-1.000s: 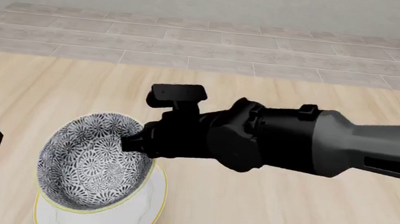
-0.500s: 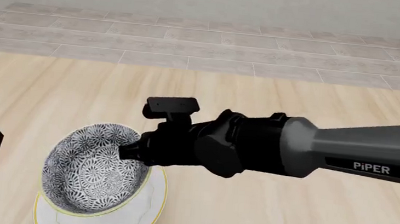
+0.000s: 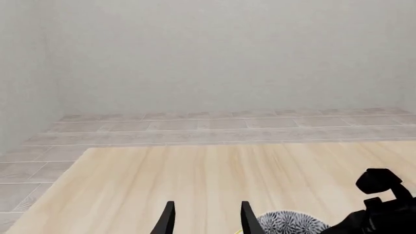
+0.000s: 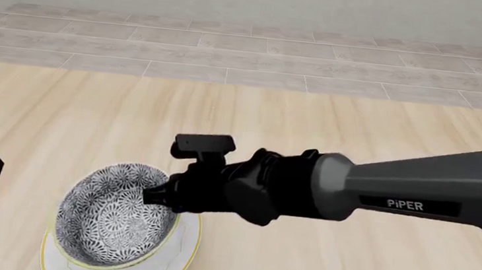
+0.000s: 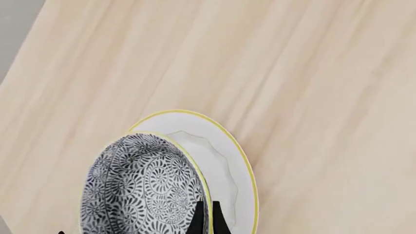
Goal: Put the bowl on the plate.
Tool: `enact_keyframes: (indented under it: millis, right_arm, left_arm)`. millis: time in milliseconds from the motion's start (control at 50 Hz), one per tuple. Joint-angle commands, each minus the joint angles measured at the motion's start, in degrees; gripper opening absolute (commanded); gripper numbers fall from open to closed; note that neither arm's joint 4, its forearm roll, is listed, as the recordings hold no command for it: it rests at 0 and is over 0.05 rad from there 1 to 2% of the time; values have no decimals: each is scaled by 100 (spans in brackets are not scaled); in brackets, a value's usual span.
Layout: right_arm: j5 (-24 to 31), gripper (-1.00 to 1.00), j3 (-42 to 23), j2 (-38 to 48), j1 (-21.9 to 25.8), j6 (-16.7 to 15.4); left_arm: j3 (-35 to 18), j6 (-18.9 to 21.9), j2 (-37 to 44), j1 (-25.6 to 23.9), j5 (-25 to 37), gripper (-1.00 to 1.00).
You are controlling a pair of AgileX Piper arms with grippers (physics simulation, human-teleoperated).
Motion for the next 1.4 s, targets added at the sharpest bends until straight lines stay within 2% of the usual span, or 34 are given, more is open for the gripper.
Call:
enact_keyframes:
  millis: [20,700,1060,1080,1400]
  right_arm:
    - [-124,-100,13,89,28,101]
    - [-288,-100,13,379,-121,65]
    - [-271,-100,-1,324,-156,-130]
    - [-258,100,-14,320,-165,-156]
    - [-226,100,-41,271,-145,-293]
  left_arm:
    - [1,4,0,1,-7,100]
    - [4,31,0,-24,-18,100]
    - [1,37,0,-22,-19,100]
    - [1,37,0,-23,-20,100]
    - [5,33,0,-29,-27,100]
